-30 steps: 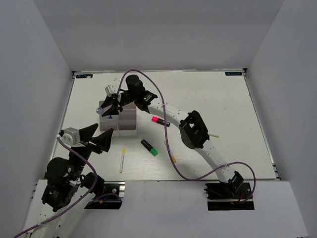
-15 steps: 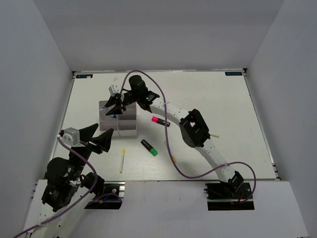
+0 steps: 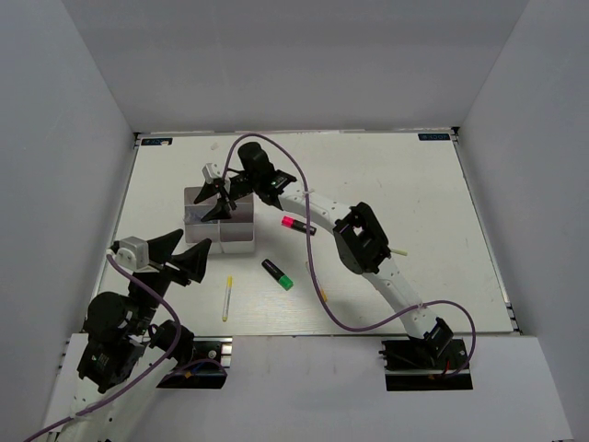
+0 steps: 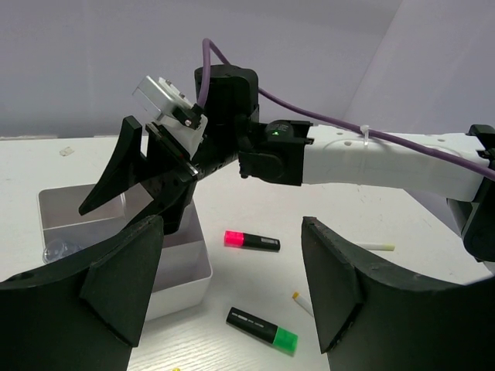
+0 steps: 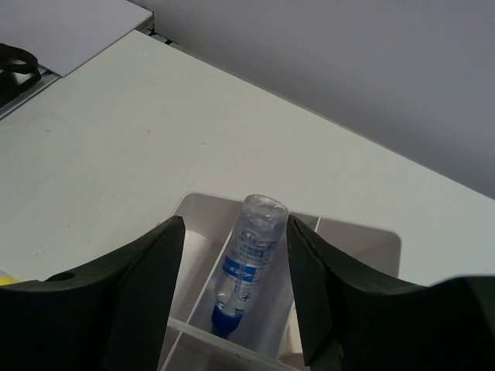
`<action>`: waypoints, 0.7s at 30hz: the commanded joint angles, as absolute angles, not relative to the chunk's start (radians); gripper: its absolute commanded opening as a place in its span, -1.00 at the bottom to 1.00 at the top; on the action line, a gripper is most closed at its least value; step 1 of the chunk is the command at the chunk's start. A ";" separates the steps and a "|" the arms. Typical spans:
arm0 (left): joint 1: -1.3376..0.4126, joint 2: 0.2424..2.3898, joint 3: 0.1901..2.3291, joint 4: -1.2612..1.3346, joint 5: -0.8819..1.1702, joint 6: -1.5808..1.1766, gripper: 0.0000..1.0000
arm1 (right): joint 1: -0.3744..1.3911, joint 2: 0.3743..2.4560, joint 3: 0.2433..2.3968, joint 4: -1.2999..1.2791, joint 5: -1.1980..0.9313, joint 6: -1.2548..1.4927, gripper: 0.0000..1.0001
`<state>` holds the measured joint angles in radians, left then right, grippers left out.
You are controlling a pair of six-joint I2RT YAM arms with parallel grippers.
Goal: Sort the stationery into containers
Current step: Place the stationery in the storage box, then pick up the pen from the center of the board.
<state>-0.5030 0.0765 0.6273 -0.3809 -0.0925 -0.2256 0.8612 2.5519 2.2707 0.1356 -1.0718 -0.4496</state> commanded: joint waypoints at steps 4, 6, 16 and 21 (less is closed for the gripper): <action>-0.497 0.114 0.621 -0.371 -0.078 -0.219 0.67 | 0.839 2.387 2.269 0.002 -1.016 -0.491 0.19; -0.497 0.123 0.612 -0.371 -0.078 -0.229 0.69 | 0.824 2.334 2.272 -0.050 -0.987 -0.494 0.16; -0.497 0.291 0.612 -0.351 0.000 -0.302 0.72 | 0.720 1.979 1.962 -0.311 -0.499 -0.528 -1.00; -0.497 0.592 0.661 -0.360 0.098 -0.330 -0.69 | 0.598 1.792 1.606 -0.356 -0.433 -0.613 -0.55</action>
